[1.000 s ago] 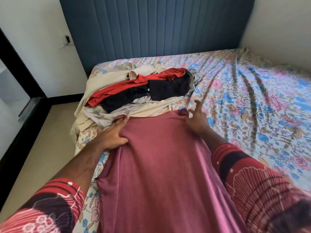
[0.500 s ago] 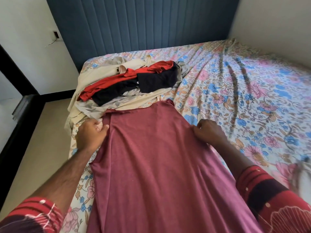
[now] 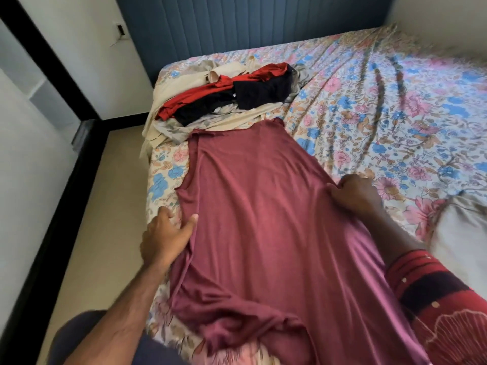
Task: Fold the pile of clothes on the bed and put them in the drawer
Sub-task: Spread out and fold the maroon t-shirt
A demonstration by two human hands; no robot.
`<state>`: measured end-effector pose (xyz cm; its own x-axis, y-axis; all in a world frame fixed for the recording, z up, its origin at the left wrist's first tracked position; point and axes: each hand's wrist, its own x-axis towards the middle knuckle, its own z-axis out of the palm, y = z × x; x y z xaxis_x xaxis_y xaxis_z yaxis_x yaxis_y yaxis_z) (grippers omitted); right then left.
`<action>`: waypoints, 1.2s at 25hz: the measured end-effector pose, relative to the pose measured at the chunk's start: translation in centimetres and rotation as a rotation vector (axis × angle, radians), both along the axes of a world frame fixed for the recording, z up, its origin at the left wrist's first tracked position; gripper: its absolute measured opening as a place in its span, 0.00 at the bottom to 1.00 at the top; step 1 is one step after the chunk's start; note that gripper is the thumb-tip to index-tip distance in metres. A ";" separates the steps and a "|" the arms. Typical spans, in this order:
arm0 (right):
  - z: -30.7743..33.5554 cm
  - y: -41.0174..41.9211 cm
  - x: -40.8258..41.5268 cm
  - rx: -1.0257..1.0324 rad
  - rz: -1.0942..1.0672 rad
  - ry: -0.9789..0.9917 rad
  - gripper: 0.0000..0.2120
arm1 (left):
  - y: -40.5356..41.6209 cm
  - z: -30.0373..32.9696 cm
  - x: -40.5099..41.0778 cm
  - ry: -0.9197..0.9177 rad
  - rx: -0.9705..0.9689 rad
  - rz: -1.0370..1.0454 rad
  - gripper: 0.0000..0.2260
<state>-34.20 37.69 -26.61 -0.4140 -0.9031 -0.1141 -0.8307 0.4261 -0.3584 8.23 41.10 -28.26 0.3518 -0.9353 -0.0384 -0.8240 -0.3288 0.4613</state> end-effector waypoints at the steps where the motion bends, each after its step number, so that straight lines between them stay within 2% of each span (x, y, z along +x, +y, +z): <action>1: -0.1 1.4 -0.1 0.059 0.013 0.019 0.21 | 1.3 0.4 -0.2 -0.004 0.033 -0.022 0.27; 6: -0.4 10.2 -0.6 0.178 0.136 0.030 0.33 | 8.5 0.5 -1.2 -0.127 0.155 -0.075 0.33; 10: -1.0 16.4 -1.0 0.193 0.137 -0.137 0.33 | 11.3 -0.3 -0.5 0.041 0.252 0.089 0.24; 12: -0.8 18.7 -0.9 0.191 0.132 -0.274 0.32 | 12.8 -0.5 -0.6 0.222 0.256 0.136 0.11; 13: -0.2 19.6 -0.5 0.199 0.136 -0.335 0.31 | 13.5 -0.5 -0.7 0.372 0.226 0.177 0.05; 14: 0.4 20.4 -0.3 0.195 0.136 -0.398 0.28 | 14.1 -0.4 -0.3 0.556 0.179 0.252 0.04; 16: 1.5 21.9 0.0 0.176 0.126 -0.518 0.20 | 15.1 -0.2 0.5 1.037 0.098 0.457 0.09; 17: 1.6 22.7 -0.1 0.170 0.110 -0.542 0.16 | 15.5 -0.4 1.3 1.213 0.079 0.509 0.11; 18: 1.6 23.7 -0.3 0.163 0.094 -0.552 0.13 | 15.8 -0.9 2.1 1.331 0.097 0.511 0.13; 19: 1.2 24.8 -0.8 0.153 0.081 -0.561 0.12 | 16.5 -1.2 2.4 1.371 0.160 0.449 0.17; 21: 0.1 26.4 -1.7 0.107 0.025 -0.625 0.13 | 18.1 -1.3 1.8 1.252 0.309 0.315 0.28; 22: -0.5 27.0 -2.1 0.065 -0.021 -0.682 0.12 | 18.5 -1.3 1.5 1.193 0.342 0.288 0.31; 24: -1.0 27.7 -2.4 -0.042 -0.131 -0.826 0.08 | 19.2 -1.3 1.3 1.113 0.317 0.293 0.25; 27: -0.8 28.4 -2.8 -0.160 -0.306 -1.071 0.11 | 19.9 -1.1 2.0 1.083 0.255 0.376 0.18; 28: -0.5 28.9 -2.7 -0.173 -0.331 -1.084 0.13 | 20.2 -1.1 2.6 0.988 0.240 0.353 0.18; 30: -0.4 29.5 -2.8 -0.155 -0.313 -0.868 0.16 | 21.0 -0.7 2.9 0.721 0.261 0.209 0.20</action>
